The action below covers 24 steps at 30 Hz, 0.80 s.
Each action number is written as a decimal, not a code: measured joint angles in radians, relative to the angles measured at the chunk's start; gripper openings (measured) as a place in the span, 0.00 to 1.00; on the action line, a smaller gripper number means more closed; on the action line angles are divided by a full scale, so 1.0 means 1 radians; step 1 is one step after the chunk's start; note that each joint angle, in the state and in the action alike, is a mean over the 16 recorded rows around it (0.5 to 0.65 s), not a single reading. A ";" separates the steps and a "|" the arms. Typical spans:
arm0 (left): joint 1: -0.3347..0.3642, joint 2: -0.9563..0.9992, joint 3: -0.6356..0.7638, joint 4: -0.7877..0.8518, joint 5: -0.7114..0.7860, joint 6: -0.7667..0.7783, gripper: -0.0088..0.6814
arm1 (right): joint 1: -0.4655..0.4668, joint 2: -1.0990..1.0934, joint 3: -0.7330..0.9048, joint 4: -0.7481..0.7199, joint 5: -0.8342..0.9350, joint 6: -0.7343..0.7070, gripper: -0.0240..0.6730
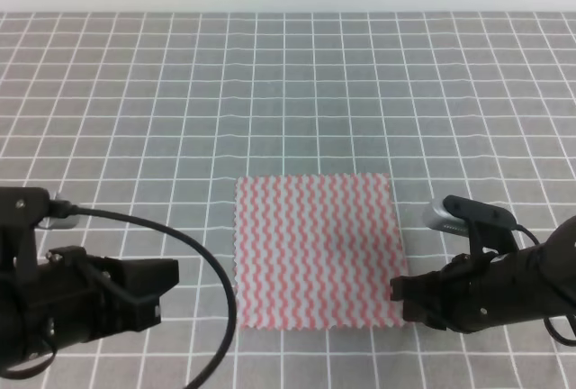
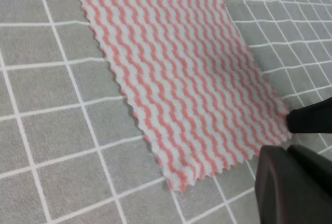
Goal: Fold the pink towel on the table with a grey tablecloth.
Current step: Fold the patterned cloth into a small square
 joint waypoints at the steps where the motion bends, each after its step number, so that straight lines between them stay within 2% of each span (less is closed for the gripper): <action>1: 0.000 0.000 0.000 0.000 0.001 0.011 0.01 | 0.000 0.000 -0.003 0.000 0.000 0.000 0.04; 14: -0.002 0.006 0.000 -0.010 0.002 0.233 0.01 | 0.000 0.000 -0.104 0.000 0.002 -0.002 0.01; 24: -0.047 0.078 0.000 -0.153 -0.009 0.532 0.01 | 0.000 0.036 -0.202 0.000 -0.010 -0.004 0.01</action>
